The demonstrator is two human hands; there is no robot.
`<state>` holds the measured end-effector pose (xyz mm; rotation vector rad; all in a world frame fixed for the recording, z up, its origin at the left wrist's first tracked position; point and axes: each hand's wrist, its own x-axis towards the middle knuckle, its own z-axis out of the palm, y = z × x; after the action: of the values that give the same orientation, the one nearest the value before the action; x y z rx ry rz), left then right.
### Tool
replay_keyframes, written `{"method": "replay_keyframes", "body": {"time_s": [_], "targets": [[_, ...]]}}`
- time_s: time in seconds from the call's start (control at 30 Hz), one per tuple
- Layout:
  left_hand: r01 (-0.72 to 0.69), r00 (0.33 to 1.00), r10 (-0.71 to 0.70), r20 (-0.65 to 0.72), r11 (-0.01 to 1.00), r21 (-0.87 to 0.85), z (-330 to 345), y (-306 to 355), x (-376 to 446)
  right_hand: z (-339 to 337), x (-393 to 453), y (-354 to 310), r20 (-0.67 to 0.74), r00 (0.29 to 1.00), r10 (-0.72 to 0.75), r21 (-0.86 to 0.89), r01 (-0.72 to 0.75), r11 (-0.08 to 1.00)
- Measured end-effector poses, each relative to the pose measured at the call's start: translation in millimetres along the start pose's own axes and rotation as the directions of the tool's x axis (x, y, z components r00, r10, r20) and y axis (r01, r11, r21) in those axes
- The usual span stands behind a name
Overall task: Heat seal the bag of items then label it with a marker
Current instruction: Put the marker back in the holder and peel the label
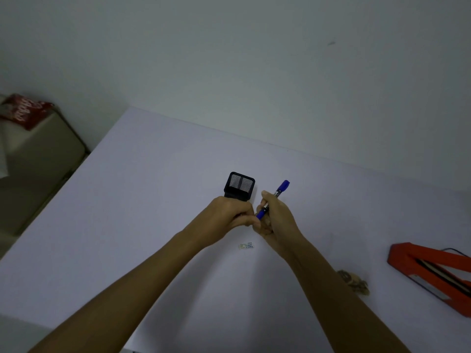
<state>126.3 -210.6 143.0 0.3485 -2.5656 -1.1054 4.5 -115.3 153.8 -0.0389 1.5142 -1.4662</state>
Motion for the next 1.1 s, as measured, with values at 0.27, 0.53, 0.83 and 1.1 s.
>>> {"method": "replay_keyframes", "body": {"time_s": [0.27, 0.53, 0.83, 1.1], "targets": [[0.252, 0.968, -0.247, -0.051, 0.959, 0.127, 0.5, -36.9, 6.1, -2.0, 38.3, -19.4, 0.001, 0.991, -0.135, -0.249, 0.131, 0.96], [0.45, 0.888, -0.459, -0.012, 0.866, 0.219, 7.4, -80.4, 5.3, -4.5, 82.0, -17.3, -0.004, 0.999, -0.032, -0.329, 0.029, 0.944], [0.503, 0.852, -0.523, 0.035, 0.834, 0.226, 14.3, -97.1, 7.9, -10.5, 97.2, -6.8, 0.035, 0.999, 0.026, -0.345, -0.013, 0.938], [0.499, 0.849, -0.523, 0.076, 0.841, 0.21, 29.3, -106.4, 15.6, -37.9, 98.2, 16.1, -0.085, 0.982, -0.171, -0.464, 0.112, 0.879]]}}
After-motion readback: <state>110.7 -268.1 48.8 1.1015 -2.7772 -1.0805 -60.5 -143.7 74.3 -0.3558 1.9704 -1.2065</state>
